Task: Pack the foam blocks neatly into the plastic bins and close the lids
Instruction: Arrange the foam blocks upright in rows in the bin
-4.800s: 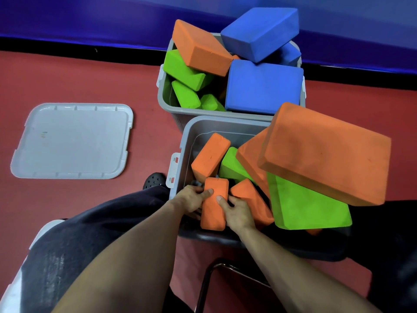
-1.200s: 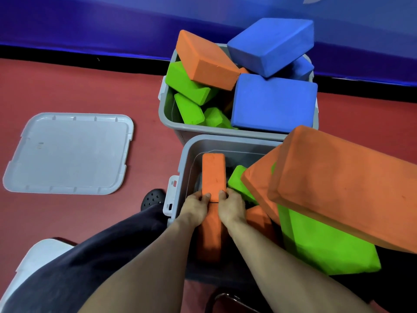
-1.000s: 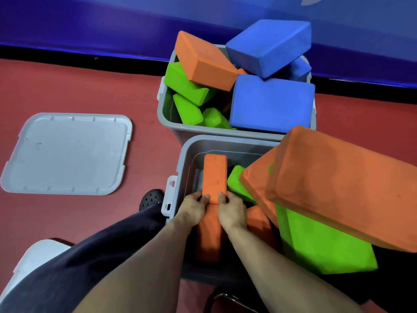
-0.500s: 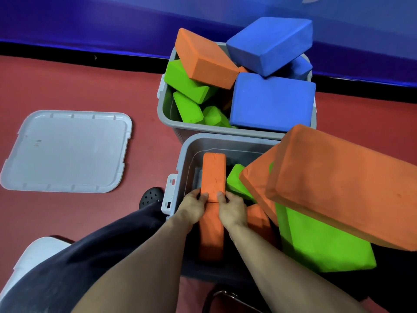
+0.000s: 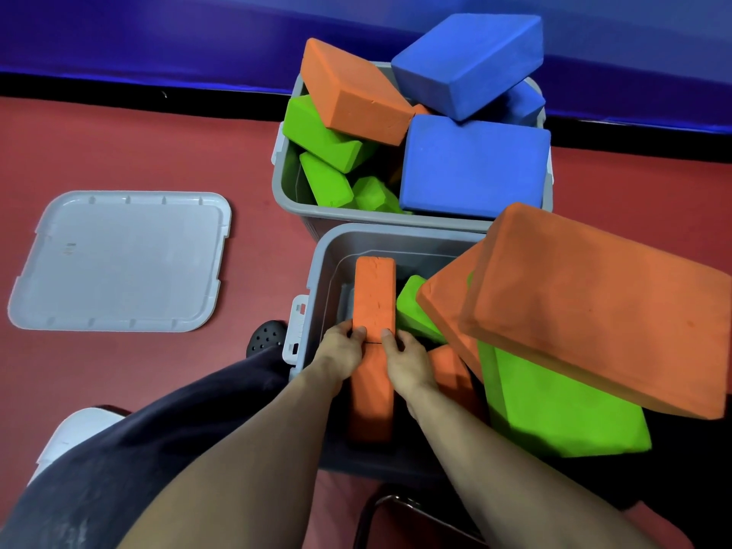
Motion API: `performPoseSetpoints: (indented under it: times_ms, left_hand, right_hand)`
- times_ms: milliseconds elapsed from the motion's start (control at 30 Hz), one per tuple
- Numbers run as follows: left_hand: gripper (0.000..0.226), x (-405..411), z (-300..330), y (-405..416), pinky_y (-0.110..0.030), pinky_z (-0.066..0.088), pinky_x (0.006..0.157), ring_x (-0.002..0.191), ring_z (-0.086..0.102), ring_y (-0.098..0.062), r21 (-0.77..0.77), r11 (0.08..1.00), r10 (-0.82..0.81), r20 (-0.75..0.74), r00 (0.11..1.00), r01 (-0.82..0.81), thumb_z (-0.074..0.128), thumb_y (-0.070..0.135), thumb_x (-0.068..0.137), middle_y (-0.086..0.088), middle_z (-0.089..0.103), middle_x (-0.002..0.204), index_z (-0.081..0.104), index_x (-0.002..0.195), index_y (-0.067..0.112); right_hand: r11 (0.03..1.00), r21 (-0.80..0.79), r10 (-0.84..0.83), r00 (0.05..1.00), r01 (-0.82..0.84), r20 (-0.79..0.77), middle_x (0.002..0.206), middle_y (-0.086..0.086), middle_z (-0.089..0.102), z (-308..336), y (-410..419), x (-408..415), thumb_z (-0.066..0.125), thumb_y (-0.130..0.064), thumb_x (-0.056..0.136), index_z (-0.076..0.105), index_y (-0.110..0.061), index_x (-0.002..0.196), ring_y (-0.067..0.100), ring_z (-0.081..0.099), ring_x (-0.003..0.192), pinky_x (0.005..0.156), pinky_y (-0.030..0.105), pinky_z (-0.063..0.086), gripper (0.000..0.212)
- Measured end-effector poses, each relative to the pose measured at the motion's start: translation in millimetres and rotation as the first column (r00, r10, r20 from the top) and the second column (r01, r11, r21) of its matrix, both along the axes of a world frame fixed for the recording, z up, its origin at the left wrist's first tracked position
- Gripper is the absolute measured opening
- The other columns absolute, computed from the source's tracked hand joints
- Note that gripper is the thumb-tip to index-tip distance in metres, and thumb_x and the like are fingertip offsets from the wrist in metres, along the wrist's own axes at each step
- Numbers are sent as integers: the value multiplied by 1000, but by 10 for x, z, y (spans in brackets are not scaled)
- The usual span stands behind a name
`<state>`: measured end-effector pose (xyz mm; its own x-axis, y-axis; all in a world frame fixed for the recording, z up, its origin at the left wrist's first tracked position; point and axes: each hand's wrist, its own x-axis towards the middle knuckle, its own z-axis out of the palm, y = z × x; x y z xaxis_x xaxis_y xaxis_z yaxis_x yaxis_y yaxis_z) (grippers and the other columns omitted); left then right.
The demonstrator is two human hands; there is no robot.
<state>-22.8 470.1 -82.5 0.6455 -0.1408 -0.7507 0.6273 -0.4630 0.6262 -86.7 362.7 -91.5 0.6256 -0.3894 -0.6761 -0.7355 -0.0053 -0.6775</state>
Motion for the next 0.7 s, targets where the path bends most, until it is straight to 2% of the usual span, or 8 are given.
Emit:
performPoseSetpoints:
  times_ms: [133,233,333,467,567,700]
  left_hand:
    - [32,-28,-3,-17,-43,56,97,104,70,-28,-23,999,36,-28,999,-37,46,21,108,-13,72,117,60,135,11]
    - [32,-8,12,-25,-44,56,98,106,70,-28,-22,999,31,-21,999,-31,45,22,108,-12,71,119,59,136,13]
    - [36,33,24,-30,-45,54,101,110,68,-27,-3,1000,1,12,1000,-1,45,25,108,-10,69,124,56,141,15]
    - [34,43,43,-22,-45,54,100,107,69,-27,7,1000,-3,-3,1000,3,45,26,108,-10,70,122,58,138,16]
    - [40,36,-12,-7,-46,54,101,111,68,-27,-1,1000,8,-16,1000,-8,47,29,107,-11,67,129,54,144,17]
    - [37,26,-34,5,-45,55,100,107,69,-26,-7,999,31,-15,999,-31,48,28,106,-10,69,125,56,140,18]
  right_hand:
    - [995,98,-3,1000,5,-21,119,-5,69,-102,62,-60,47,-56,100,53,-39,137,18,67,107,100,44,53,41]
    - [996,92,-10,1000,10,-1,118,-4,71,-123,67,-38,46,-53,101,57,-34,134,18,68,106,100,45,53,40]
    - [999,38,8,1000,-8,4,120,-1,70,-82,93,8,43,-48,105,58,-27,136,21,66,108,100,41,52,40]
    - [1000,3,0,1000,1,-10,120,2,70,-62,113,46,44,-46,105,59,-25,136,24,67,109,99,42,52,41]
    - [1000,-12,-16,1000,17,22,115,2,73,-53,121,40,47,-41,105,65,-24,130,24,68,105,97,43,54,35]
    - [996,-83,8,1000,-8,-7,111,2,74,-87,172,50,46,-45,104,66,-27,127,27,69,102,93,46,55,35]
